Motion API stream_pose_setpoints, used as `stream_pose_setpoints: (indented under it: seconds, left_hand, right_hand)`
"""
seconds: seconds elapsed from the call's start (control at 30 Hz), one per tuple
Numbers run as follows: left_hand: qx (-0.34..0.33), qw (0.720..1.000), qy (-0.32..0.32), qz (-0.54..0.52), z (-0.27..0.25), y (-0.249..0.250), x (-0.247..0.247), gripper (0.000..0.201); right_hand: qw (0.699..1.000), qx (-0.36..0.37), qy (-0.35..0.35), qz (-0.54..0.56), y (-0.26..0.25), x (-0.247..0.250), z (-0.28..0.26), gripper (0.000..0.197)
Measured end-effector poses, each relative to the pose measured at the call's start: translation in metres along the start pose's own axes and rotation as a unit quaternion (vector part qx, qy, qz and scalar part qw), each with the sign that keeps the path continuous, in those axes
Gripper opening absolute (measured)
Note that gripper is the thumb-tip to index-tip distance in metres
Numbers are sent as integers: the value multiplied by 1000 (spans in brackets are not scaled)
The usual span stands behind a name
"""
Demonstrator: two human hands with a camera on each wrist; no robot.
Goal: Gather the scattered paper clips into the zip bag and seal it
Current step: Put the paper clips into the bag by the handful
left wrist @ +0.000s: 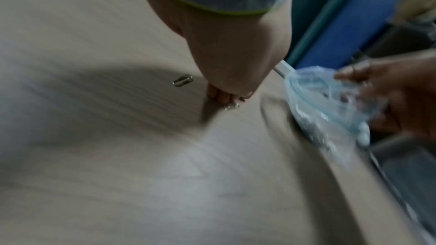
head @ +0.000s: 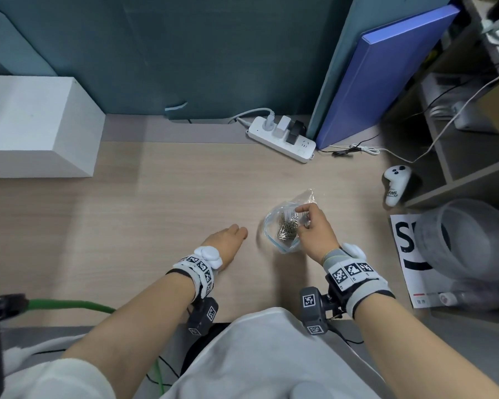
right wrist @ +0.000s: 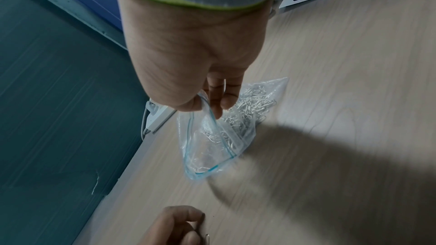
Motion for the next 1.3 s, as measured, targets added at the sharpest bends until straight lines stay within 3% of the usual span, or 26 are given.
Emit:
stream_pose_setpoints:
  seconds: [0.1, 0.27, 0.43, 0.73, 0.83, 0.93, 1.3]
  left_hand:
    - [-42, 994, 75, -71, -6, -7, 9, 17]
    - [-100, 993, 59, -29, -9, -4, 16, 9]
    - [-121, 990, 20, 71, -7, 8, 17, 14]
    - [-116, 986, 69, 98, -15, 3, 17, 29]
    - [-60, 996, 22, 63, -14, -3, 10, 18]
    - [-25, 997, -20, 69, -14, -14, -2, 21]
    - [-100, 980, -104, 137, -19, -5, -18, 28]
  right_hand:
    - [1000, -1, 7, 8, 1, 3, -2, 39]
    - [999, -14, 21, 20, 5, 6, -7, 36]
    - [999, -28, 30, 22, 8, 4, -16, 37]
    - [996, -40, 66, 40, 13, -2, -33, 39]
    - [995, -43, 75, 43, 14, -7, -38, 37]
    - [995, -45, 81, 46, 14, -11, -43, 38]
    - [993, -62, 91, 47, 13, -26, -52, 37]
Point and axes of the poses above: each hand's wrist, its own z-axis towards the middle knuckle, its own x-axis out of the back of the hand, y = z × x, the point moved 9 cm from there along z, towards the middle knuckle, and after that the axes turned 8 degrees about -x, right-handed, at the moved point
